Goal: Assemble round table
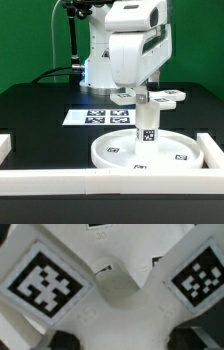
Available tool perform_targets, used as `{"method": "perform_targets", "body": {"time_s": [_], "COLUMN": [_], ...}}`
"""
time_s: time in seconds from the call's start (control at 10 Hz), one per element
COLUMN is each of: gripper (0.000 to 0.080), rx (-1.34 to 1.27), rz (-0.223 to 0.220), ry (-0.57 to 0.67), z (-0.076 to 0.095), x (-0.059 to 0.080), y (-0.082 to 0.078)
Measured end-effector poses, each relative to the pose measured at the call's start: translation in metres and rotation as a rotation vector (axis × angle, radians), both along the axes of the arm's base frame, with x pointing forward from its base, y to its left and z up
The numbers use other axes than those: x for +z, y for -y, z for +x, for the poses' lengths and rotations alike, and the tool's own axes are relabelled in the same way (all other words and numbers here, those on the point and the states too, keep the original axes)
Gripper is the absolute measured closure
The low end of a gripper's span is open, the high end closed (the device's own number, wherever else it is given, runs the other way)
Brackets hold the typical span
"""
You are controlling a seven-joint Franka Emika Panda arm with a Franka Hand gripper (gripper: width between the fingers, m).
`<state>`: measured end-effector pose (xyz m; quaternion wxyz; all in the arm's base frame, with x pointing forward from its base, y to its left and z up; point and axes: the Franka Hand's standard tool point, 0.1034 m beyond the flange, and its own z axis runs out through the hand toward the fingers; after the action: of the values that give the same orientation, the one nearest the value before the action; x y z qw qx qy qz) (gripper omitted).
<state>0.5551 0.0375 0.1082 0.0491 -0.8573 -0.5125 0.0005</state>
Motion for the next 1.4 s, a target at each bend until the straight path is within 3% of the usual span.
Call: {"method": "perform_targets", "body": {"time_s": [0.2, 0.7, 1.4], "gripper": [0.0363, 0.0361, 0.0361], "rx": [-0.004, -0.499, -1.064], "rz": [0.0, 0.043, 0.042], "ry": [0.0, -0.028, -0.065], "z": [0.0, 0.0009, 0.0017], "x": [0.0, -0.001, -0.0013], "y": [0.0005, 0.0084, 0.0079]}}
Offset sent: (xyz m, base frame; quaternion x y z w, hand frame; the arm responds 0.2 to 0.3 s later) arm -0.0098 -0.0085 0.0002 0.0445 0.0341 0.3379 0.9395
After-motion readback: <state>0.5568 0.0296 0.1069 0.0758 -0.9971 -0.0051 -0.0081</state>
